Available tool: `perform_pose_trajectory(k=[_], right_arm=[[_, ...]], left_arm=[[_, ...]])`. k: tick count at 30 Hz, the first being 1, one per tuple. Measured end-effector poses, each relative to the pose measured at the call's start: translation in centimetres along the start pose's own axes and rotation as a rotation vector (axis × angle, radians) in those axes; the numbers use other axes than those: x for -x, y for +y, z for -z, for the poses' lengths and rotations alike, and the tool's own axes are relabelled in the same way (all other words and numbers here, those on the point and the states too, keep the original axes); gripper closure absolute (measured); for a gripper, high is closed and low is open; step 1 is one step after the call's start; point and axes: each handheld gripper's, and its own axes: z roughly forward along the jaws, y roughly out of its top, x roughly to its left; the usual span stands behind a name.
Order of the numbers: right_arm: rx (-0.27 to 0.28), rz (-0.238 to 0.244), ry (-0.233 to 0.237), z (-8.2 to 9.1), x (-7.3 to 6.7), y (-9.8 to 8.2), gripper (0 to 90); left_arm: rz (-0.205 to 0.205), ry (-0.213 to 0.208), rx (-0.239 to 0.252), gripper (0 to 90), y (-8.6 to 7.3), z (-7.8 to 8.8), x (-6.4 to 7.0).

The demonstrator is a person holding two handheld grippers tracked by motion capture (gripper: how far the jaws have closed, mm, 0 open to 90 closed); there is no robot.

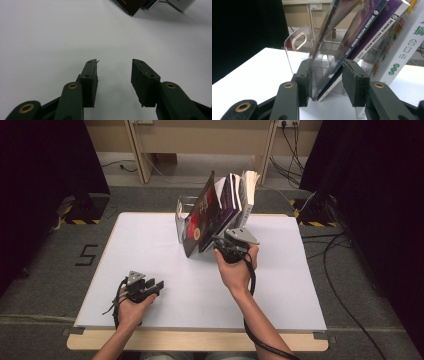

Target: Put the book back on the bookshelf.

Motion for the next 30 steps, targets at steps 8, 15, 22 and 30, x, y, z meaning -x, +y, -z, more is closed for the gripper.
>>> perform_pose_trajectory(k=[8,15,22,30], right_arm=[[-0.012,0.004,-0.007,0.7,0.7,-0.7,60.0],[-0.020,-0.002,-0.018,1.4,1.5,-1.4,59.9],[-0.023,-0.003,-0.026,1.9,1.9,-1.8,59.7],[-0.022,-0.006,-0.034,2.4,2.5,-2.2,59.5]], left_arm=[[0.001,0.002,0.003,55.4,0.0,0.0,0.0],[-0.004,0.006,0.005,55.1,0.0,0.0,0.1],[-0.001,0.005,0.007,55.0,0.0,0.1,0.1],[-0.002,0.005,0.010,55.0,0.0,0.1,0.1]])
